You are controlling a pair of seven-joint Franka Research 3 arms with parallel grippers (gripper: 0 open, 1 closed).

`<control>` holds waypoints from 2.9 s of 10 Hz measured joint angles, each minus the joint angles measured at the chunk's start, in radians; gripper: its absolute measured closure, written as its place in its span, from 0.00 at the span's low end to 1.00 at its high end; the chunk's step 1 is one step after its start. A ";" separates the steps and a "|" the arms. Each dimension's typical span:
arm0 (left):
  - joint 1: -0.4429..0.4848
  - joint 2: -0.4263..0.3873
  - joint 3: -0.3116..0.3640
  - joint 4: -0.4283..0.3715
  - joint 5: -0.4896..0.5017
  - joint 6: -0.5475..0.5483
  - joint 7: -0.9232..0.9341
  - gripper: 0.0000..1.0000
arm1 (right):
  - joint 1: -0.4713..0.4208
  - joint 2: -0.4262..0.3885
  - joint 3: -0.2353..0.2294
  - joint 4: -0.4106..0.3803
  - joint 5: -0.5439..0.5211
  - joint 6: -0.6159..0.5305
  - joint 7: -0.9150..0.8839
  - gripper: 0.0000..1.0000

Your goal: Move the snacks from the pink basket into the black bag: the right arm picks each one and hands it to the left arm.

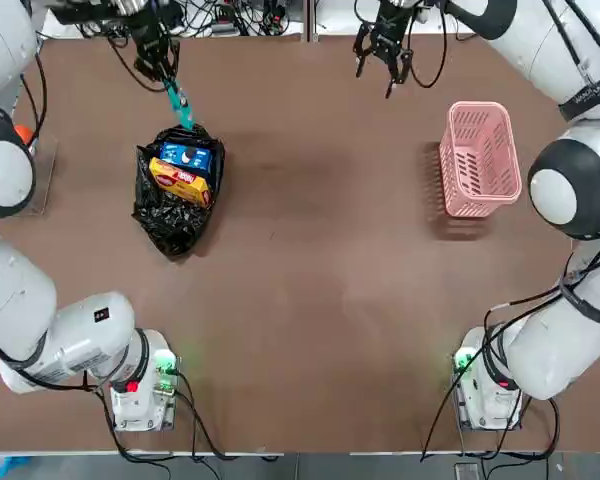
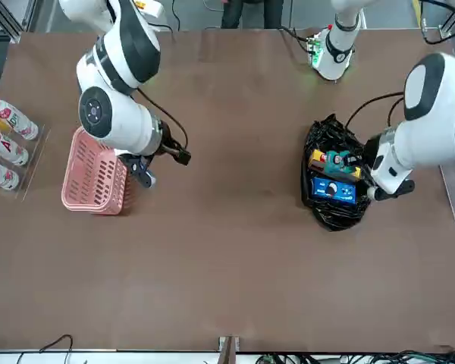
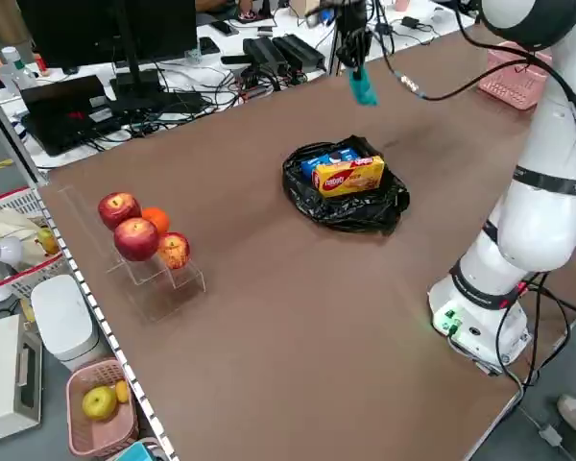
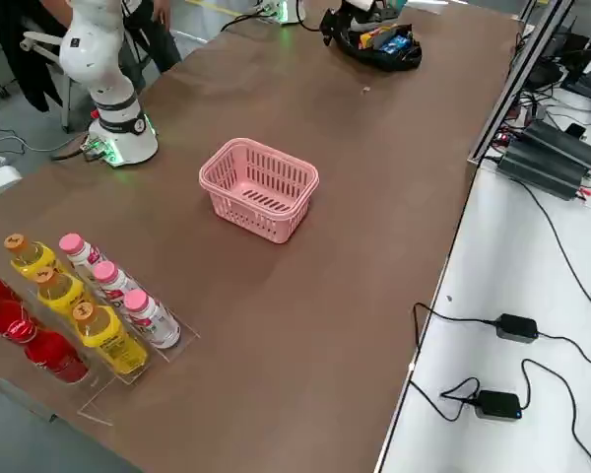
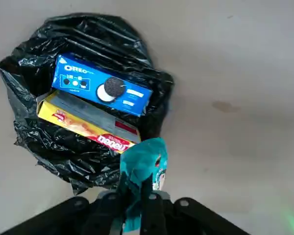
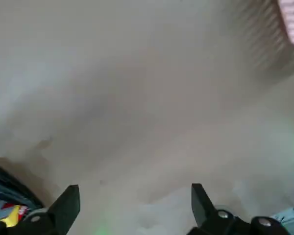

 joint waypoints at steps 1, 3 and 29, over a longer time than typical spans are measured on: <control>0.008 0.003 0.000 -0.073 0.000 0.057 0.000 0.87 | -0.013 -0.009 -0.001 -0.003 -0.031 -0.005 -0.070 0.00; 0.030 0.018 0.001 -0.171 0.000 0.106 0.006 0.87 | -0.044 -0.035 -0.003 -0.022 -0.096 -0.009 -0.215 0.00; -0.439 -0.248 0.514 0.250 0.100 -0.174 0.265 0.00 | -0.475 -0.448 0.005 -0.234 -0.348 0.036 -1.007 0.00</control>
